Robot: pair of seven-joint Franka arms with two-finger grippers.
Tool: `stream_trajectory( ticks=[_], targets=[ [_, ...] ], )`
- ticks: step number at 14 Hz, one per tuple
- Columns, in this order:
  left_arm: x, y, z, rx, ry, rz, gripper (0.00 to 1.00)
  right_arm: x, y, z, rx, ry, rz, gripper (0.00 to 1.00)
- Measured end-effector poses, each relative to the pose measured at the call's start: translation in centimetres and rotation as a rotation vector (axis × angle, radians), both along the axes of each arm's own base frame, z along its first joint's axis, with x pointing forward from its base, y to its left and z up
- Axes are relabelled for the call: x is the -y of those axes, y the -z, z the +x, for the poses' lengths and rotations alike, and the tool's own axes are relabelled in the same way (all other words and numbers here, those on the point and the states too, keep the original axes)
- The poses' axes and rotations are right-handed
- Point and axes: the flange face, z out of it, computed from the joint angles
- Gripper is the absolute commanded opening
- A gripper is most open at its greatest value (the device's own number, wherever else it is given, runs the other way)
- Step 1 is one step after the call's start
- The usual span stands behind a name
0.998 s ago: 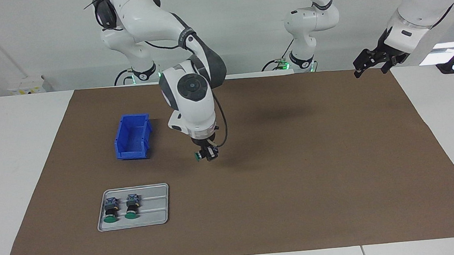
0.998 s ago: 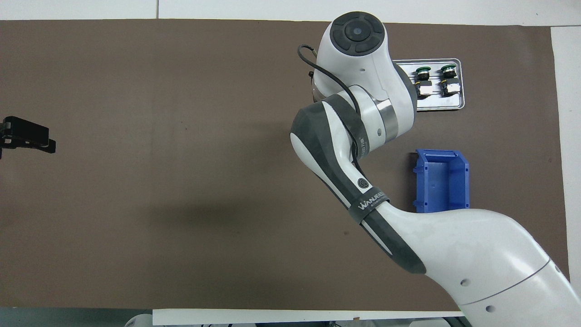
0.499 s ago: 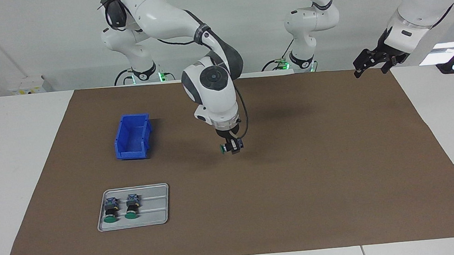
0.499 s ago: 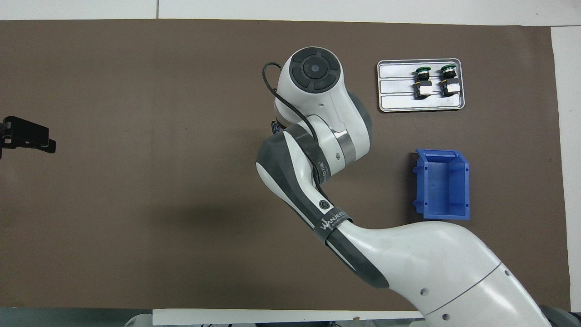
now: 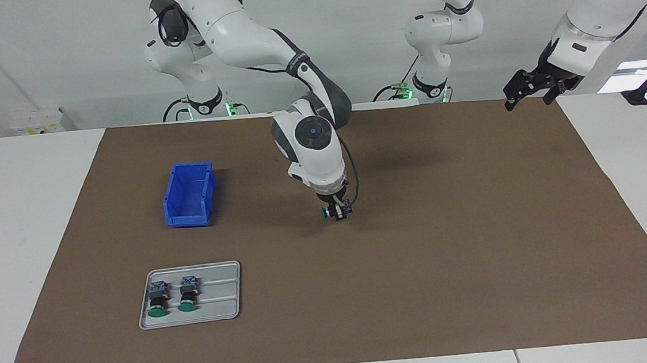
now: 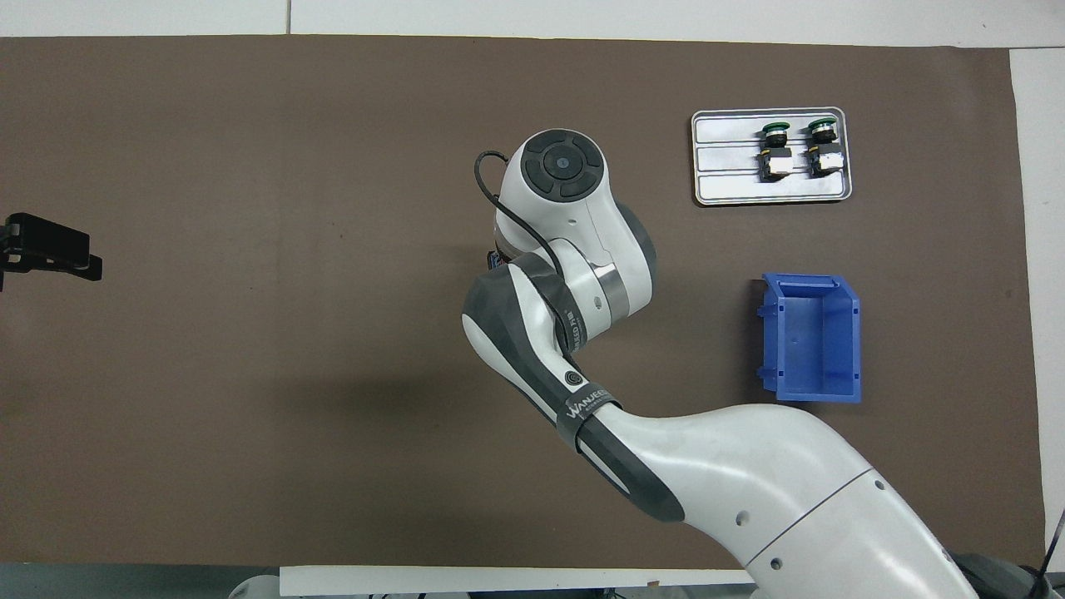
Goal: Place and press button with both arms
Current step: 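Carry the green button to the table center and set it down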
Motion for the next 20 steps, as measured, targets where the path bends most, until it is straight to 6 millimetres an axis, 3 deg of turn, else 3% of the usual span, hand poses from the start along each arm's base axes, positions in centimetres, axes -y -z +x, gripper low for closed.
stream_trajectory(
  ticks=[8,9,11,16,20],
  targets=[
    [0.0,0.0,0.0,0.000,0.000,0.000,1.00,1.7,4.3,-1.9,0.013,0.022,-0.009,0.14],
    [0.0,0.0,0.0,0.000,0.000,0.000,1.00,1.8,4.2,-2.0,0.016,0.023,-0.008,0.24],
    [0.0,0.0,0.0,0.000,0.000,0.000,1.00,1.9,4.1,-2.2,0.015,0.023,-0.008,0.60],
    [0.0,0.0,0.0,0.000,0.000,0.000,1.00,2.0,4.0,-2.4,0.013,0.022,-0.009,0.85],
    [0.0,0.0,0.0,-0.005,-0.016,0.002,1.00,2.2,3.9,-2.7,-0.011,0.001,-0.025,0.86]
  ],
)
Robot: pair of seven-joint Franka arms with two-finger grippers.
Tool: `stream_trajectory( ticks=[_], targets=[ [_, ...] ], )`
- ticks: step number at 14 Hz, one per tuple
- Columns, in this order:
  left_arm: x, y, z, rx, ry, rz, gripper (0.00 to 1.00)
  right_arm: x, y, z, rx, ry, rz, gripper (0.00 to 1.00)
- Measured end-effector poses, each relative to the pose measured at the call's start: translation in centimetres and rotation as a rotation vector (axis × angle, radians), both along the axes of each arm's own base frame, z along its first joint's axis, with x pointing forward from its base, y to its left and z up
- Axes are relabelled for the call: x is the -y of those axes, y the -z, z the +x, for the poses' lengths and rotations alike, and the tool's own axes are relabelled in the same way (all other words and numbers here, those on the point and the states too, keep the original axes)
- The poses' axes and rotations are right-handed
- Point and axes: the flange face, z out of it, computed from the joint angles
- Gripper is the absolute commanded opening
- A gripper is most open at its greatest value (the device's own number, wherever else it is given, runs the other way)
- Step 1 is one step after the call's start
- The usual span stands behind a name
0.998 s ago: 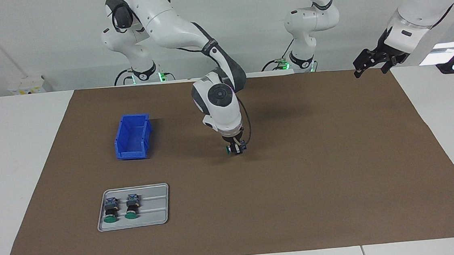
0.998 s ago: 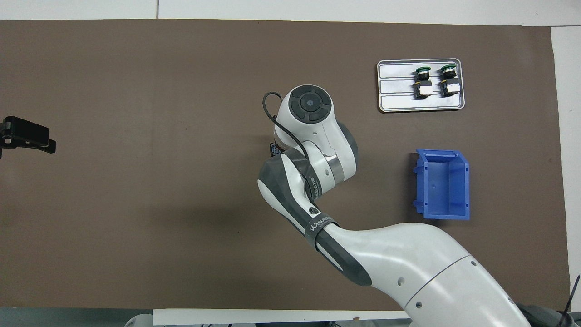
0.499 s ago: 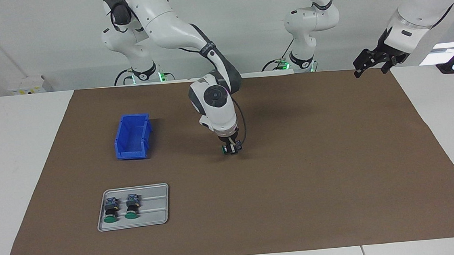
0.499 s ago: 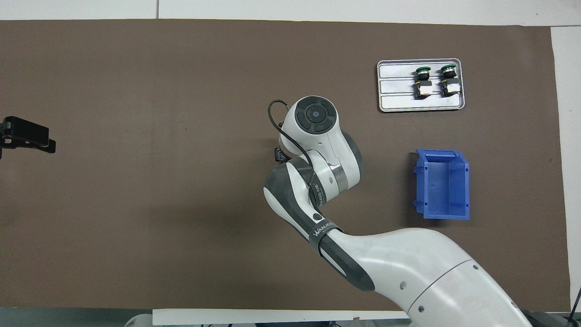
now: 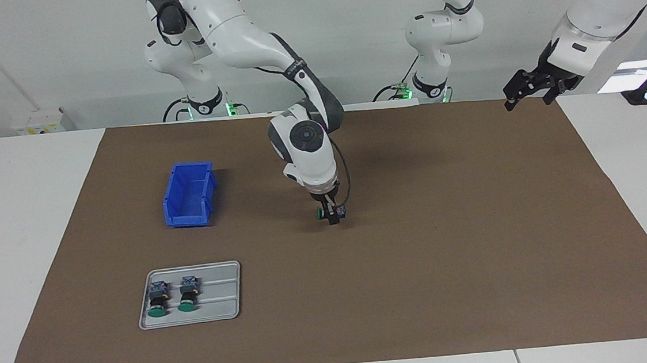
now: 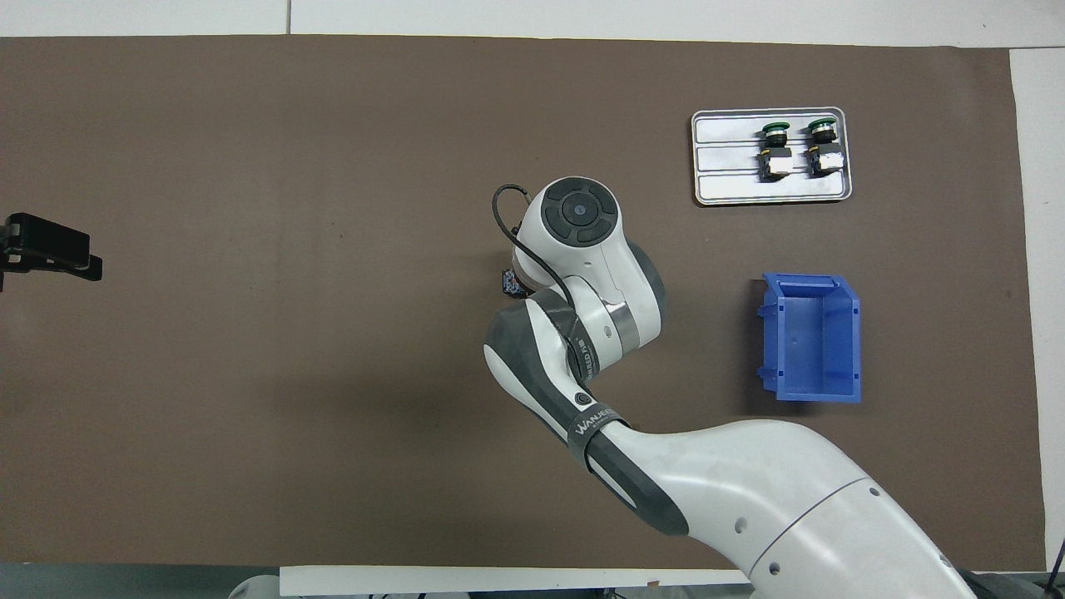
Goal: Place and press button with both arms
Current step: 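Carry the green button to the table center and set it down, then withdraw the right gripper while the left gripper reaches toward the button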
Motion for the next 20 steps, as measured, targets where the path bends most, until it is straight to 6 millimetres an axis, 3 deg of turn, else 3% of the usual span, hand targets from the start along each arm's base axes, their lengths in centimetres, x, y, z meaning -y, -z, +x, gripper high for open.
stream_trajectory(
  ticks=[3,7,9,12,14,17,20],
  targets=[
    [0.1,0.0,0.0,-0.004,-0.164,0.020,1.00,1.5,-2.3,1.1,-0.046,-0.139,-0.026,0.86],
    [1.8,0.0,-0.2,-0.010,-0.364,0.046,1.00,7.0,-8.9,4.5,-0.037,-0.349,-0.014,0.91],
    [4.0,0.3,-0.5,-0.020,-0.516,0.066,1.00,10.2,-12.0,5.4,-0.006,-0.457,0.014,0.91],
    [9.7,2.1,-0.1,-0.023,-0.821,0.096,1.00,16.2,-15.9,6.5,0.037,-0.614,0.042,0.91],
    [14.0,4.6,1.0,-0.008,-1.013,0.096,1.00,21.2,-17.9,6.9,0.049,-0.754,0.029,0.91],
    [21.4,9.9,1.4,-0.011,-1.229,0.115,1.00,29.5,-21.0,7.1,0.085,-0.959,0.035,0.95],
    [29.5,15.8,0.3,-0.020,-1.356,0.142,1.00,36.2,-23.8,6.2,0.135,-1.111,0.031,0.97]
  ],
)
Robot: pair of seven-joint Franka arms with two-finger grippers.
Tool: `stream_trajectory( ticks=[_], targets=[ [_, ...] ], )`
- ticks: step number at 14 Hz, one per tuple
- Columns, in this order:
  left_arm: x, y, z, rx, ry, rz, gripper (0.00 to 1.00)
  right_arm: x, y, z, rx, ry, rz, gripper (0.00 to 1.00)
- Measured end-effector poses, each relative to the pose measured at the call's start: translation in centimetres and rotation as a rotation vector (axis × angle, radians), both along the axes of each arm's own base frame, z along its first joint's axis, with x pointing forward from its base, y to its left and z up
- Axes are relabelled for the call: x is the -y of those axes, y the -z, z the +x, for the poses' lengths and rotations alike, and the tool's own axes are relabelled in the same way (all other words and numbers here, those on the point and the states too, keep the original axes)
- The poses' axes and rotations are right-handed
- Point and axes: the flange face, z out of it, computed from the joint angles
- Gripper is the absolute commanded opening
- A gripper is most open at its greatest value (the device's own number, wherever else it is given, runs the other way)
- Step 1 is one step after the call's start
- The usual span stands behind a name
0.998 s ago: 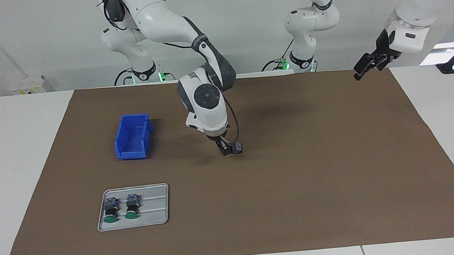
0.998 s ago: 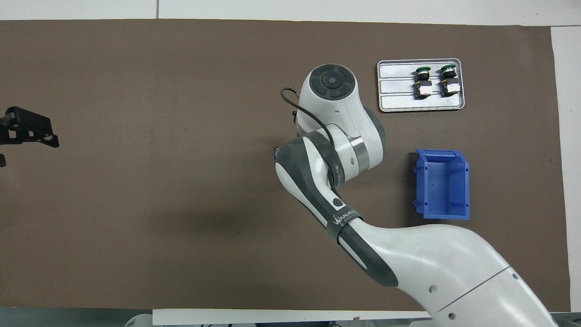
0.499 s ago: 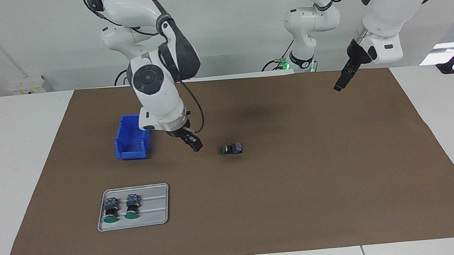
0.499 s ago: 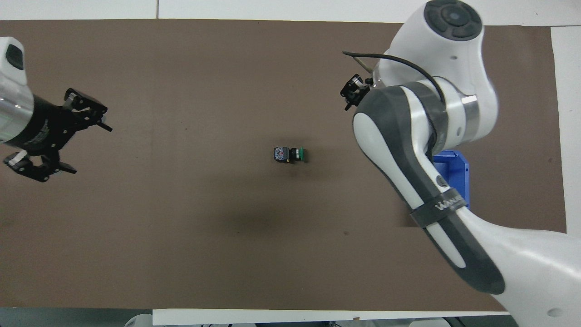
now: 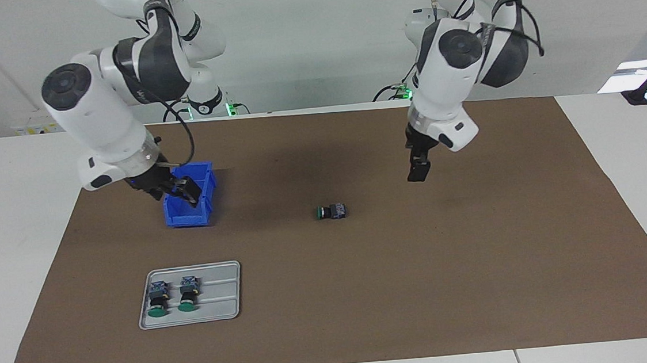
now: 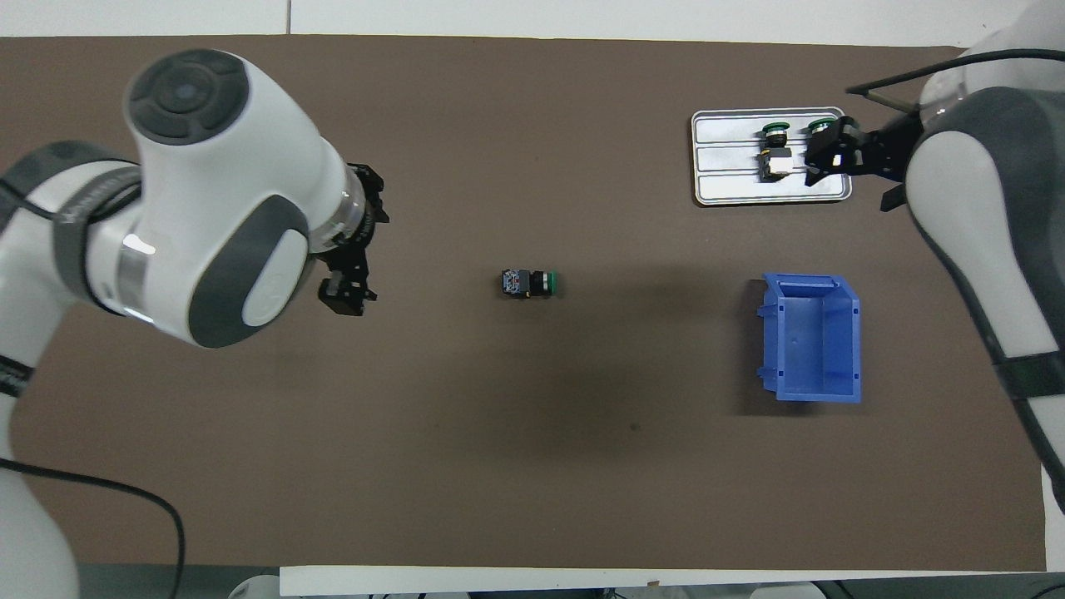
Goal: Place and press button with both arms
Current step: 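Withdraw the right gripper while the left gripper reaches toward the button, then lower the left gripper onto the green button and grasp it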
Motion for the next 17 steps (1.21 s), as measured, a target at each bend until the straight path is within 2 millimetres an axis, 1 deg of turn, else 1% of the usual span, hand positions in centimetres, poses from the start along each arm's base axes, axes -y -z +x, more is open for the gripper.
stream_trajectory(
  ticks=[2,3,4,6,8,10,13,15,17],
  targets=[
    [4.1,3.4,-1.1,-0.003,-0.051,0.007,1.00,2.7,-1.9,-1.3,0.025,-0.037,-0.014,0.98],
    [5.8,5.0,-1.7,-0.003,-0.082,0.011,1.00,3.5,-3.0,-2.3,0.026,-0.043,-0.029,0.98],
    [7.6,6.7,-2.4,-0.010,-0.100,0.023,1.00,3.9,-4.2,-3.3,0.021,-0.048,-0.050,0.98],
    [11.2,10.3,-3.8,-0.014,-0.116,0.043,1.00,3.9,-6.5,-5.3,0.017,-0.056,-0.083,0.98],
    [13.1,12.6,-3.6,-0.005,-0.142,0.036,1.00,3.9,-7.8,-6.6,0.012,-0.057,-0.089,0.98],
    [14.2,13.5,-2.9,0.001,-0.162,0.027,1.00,3.8,-8.0,-7.2,0.005,-0.057,-0.089,0.99],
    [15.9,14.4,-2.0,0.009,-0.183,0.016,1.00,3.5,-7.7,-7.3,-0.003,-0.064,-0.089,0.99],
    [16.3,14.8,-1.7,0.009,-0.198,0.015,0.98,3.5,-7.6,-7.3,-0.004,-0.064,-0.089,0.99],
    [16.4,14.7,-1.5,0.017,-0.222,0.009,0.97,3.5,-7.6,-7.3,-0.005,-0.063,-0.089,0.99]
  ],
)
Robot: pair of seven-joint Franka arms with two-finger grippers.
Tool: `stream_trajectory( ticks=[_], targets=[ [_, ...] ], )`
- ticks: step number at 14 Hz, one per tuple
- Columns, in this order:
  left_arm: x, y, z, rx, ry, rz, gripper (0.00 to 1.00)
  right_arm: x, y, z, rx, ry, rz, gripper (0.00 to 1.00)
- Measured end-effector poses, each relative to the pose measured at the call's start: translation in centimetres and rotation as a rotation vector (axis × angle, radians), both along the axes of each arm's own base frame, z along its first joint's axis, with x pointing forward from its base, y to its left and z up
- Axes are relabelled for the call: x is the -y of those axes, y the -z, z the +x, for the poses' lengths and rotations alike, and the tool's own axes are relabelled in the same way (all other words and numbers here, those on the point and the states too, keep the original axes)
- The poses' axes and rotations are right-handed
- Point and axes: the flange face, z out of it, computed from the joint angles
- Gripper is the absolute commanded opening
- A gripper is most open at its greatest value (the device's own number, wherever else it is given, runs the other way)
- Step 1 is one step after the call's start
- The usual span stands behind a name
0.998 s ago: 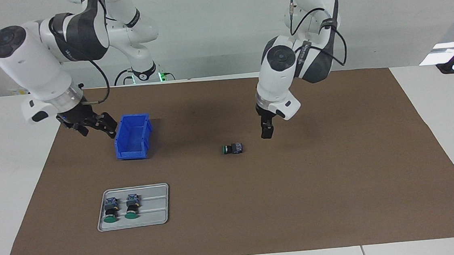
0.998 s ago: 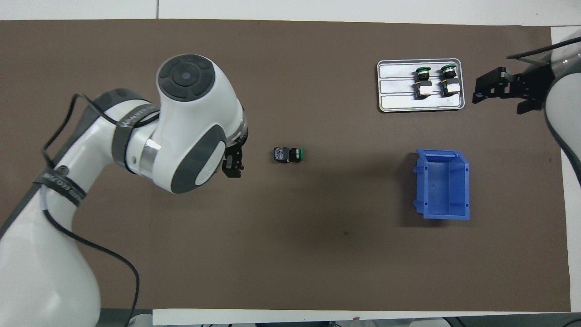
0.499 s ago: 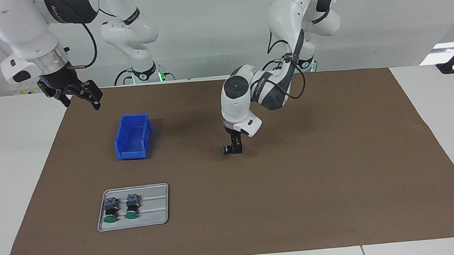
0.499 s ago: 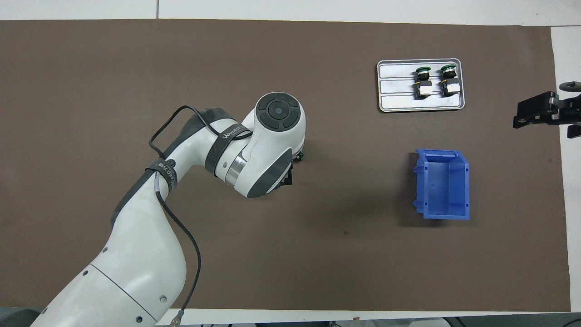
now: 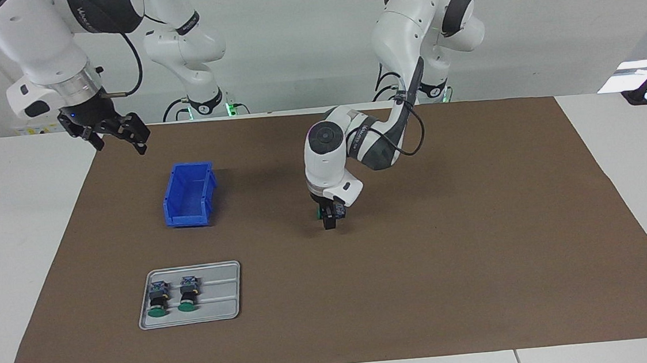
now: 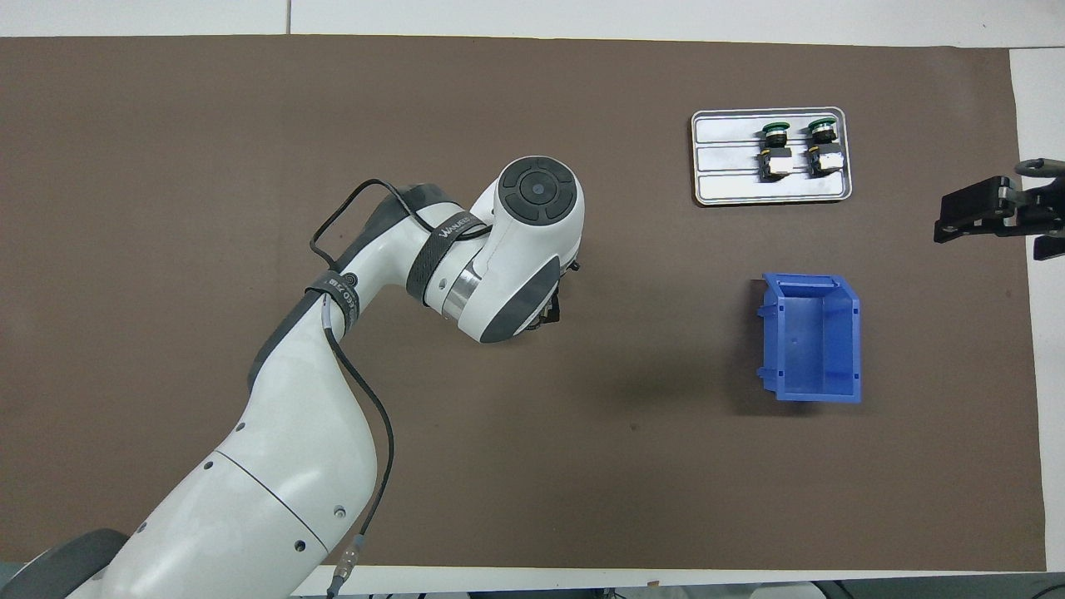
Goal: Place and press button with both arms
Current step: 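Lower the left gripper onto the green button and grasp it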
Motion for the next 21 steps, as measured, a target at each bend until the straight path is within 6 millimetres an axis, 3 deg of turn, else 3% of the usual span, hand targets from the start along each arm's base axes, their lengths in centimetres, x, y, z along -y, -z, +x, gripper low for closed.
stream_trajectory(
  ticks=[5,7,12,16,19,21],
  targets=[
    [0.1,0.7,0.1,0.016,-0.009,-0.015,0.90,0.4,0.0,0.0,0.000,0.007,0.000,0.99],
    [0.2,1.3,0.1,0.015,-0.009,-0.014,0.80,0.4,0.0,0.0,0.000,0.007,0.000,0.99],
    [0.3,1.5,0.0,0.017,-0.007,-0.016,0.29,0.1,0.0,0.0,0.000,0.002,0.000,0.99],
    [0.3,1.4,0.0,0.020,-0.005,-0.013,0.00,0.1,0.0,0.0,0.000,0.002,0.000,0.99],
    [0.3,1.0,0.0,0.024,-0.004,-0.016,0.00,0.1,0.0,0.0,0.000,0.002,0.000,0.99],
    [0.1,-0.9,0.3,0.037,0.009,-0.027,0.00,0.1,0.0,0.0,0.000,0.002,0.000,0.99]
  ],
)
